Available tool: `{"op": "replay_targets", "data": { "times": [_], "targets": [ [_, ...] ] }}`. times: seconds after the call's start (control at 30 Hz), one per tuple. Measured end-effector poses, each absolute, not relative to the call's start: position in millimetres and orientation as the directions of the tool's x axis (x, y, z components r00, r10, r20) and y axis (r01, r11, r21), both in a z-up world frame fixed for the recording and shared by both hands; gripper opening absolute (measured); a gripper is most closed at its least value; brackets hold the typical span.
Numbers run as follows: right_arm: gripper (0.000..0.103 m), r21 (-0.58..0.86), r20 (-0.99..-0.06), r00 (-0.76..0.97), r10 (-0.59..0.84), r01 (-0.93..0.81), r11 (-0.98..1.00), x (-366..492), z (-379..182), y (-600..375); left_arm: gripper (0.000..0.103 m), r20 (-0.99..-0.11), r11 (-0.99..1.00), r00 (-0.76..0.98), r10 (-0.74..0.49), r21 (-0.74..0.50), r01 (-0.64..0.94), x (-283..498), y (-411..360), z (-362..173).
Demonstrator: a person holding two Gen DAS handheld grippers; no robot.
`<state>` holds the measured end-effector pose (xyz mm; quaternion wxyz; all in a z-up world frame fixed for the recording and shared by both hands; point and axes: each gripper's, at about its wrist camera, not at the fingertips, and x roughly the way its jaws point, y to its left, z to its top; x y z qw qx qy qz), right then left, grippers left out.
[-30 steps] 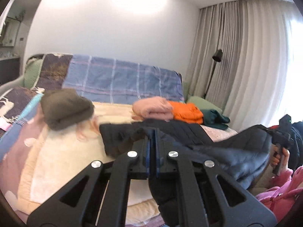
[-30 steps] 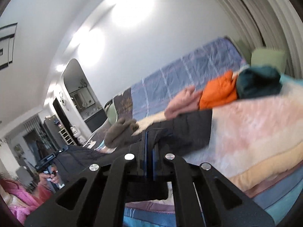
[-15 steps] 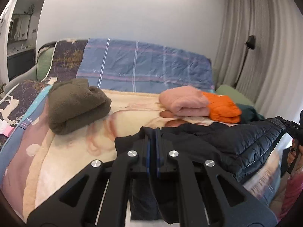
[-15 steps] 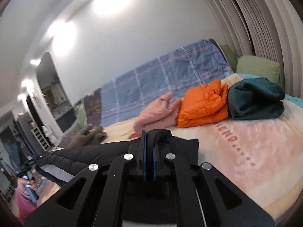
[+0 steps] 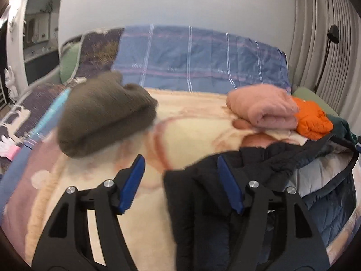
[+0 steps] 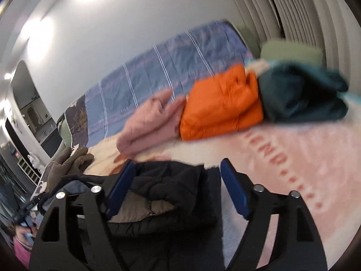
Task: Fold large clothes
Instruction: 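Grasp the folded jacket end with both tools and roll it over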
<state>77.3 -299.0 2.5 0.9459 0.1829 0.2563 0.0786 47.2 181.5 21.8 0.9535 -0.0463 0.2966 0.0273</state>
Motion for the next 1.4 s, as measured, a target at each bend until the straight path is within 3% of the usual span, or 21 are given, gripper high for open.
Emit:
{"op": "replay_targets", "data": {
  "times": [0.23, 0.4, 0.53, 0.57, 0.67, 0.8, 0.83, 0.9, 0.97, 1.0, 1.07, 1.13, 1.2, 1.27, 1.3, 1.33, 1.4],
  "targets": [
    [0.084, 0.168, -0.453, 0.846, 0.28, -0.228, 0.959, 35, 19, -271, 0.07, -0.462, 0.995, 0.882, -0.096, -0.053, 0.08, -8, 158, 59],
    [0.084, -0.012, -0.574, 0.767, 0.287, -0.358, 0.934, 22, -6, -242, 0.068, -0.522, 0.956, 0.814, -0.256, -0.012, 0.293, -32, 113, 50],
    [0.081, -0.051, -0.655, 0.702, 0.281, -0.412, 0.91, 38, -29, -221, 0.048, -0.615, 0.87, 0.665, -0.424, -0.071, 0.489, -29, 78, 25],
    [0.079, -0.049, -0.662, 0.694, 0.282, -0.416, 0.908, 48, -32, -216, 0.04, -0.639, 0.861, 0.64, -0.426, -0.07, 0.503, -24, 71, 18],
    [0.073, -0.052, -0.644, 0.715, 0.272, -0.396, 0.917, 73, -29, -206, 0.032, -0.718, 0.856, 0.565, -0.407, -0.084, 0.51, 8, 50, -3],
    [0.072, -0.023, -0.554, 0.801, 0.227, -0.287, 0.958, 110, -4, -208, 0.031, -0.723, 0.912, 0.634, -0.274, 0.013, 0.41, 56, 50, -1],
    [0.073, 0.002, -0.538, 0.816, 0.211, -0.248, 0.969, 119, 3, -213, 0.033, -0.693, 0.931, 0.674, -0.257, 0.011, 0.366, 67, 59, 11],
    [0.073, 0.037, -0.532, 0.828, 0.177, -0.186, 0.982, 132, 8, -225, 0.046, -0.643, 0.96, 0.733, -0.223, -0.013, 0.28, 81, 78, 27],
    [0.073, 0.074, -0.553, 0.814, 0.177, -0.164, 0.984, 142, 7, -236, 0.067, -0.601, 0.978, 0.778, -0.182, -0.031, 0.205, 86, 101, 39],
    [0.074, 0.098, -0.576, 0.797, 0.182, -0.154, 0.983, 147, 2, -243, 0.07, -0.598, 0.982, 0.784, -0.168, -0.037, 0.183, 90, 110, 38],
    [0.074, 0.132, -0.619, 0.765, 0.177, -0.12, 0.984, 152, -12, -258, 0.079, -0.65, 0.984, 0.739, -0.176, -0.088, 0.156, 102, 131, 21],
    [0.074, 0.193, -0.664, 0.723, 0.191, -0.082, 0.978, 155, -32, -277, 0.079, -0.718, 0.982, 0.67, -0.188, -0.148, 0.117, 111, 150, -4],
    [0.074, 0.284, -0.696, 0.676, 0.242, -0.05, 0.957, 155, -54, -294, 0.075, -0.78, 0.977, 0.592, -0.202, -0.2, 0.069, 121, 166, -37],
    [0.059, 0.352, -0.71, 0.643, 0.287, -0.03, 0.936, 153, -70, -302, 0.036, -0.782, 0.963, 0.568, -0.256, -0.255, 0.083, 121, 172, -57],
    [0.043, 0.385, -0.706, 0.633, 0.318, -0.034, 0.922, 151, -75, -303, 0.032, -0.782, 0.963, 0.568, -0.258, -0.254, 0.087, 118, 171, -61],
    [0.035, 0.398, -0.7, 0.633, 0.33, -0.037, 0.917, 148, -77, -302, 0.023, -0.778, 0.966, 0.577, -0.249, -0.241, 0.091, 113, 171, -62],
    [0.029, 0.381, -0.688, 0.651, 0.321, -0.052, 0.923, 143, -73, -294, 0.016, -0.772, 0.976, 0.598, -0.215, -0.197, 0.096, 99, 166, -59]
  ]
}}
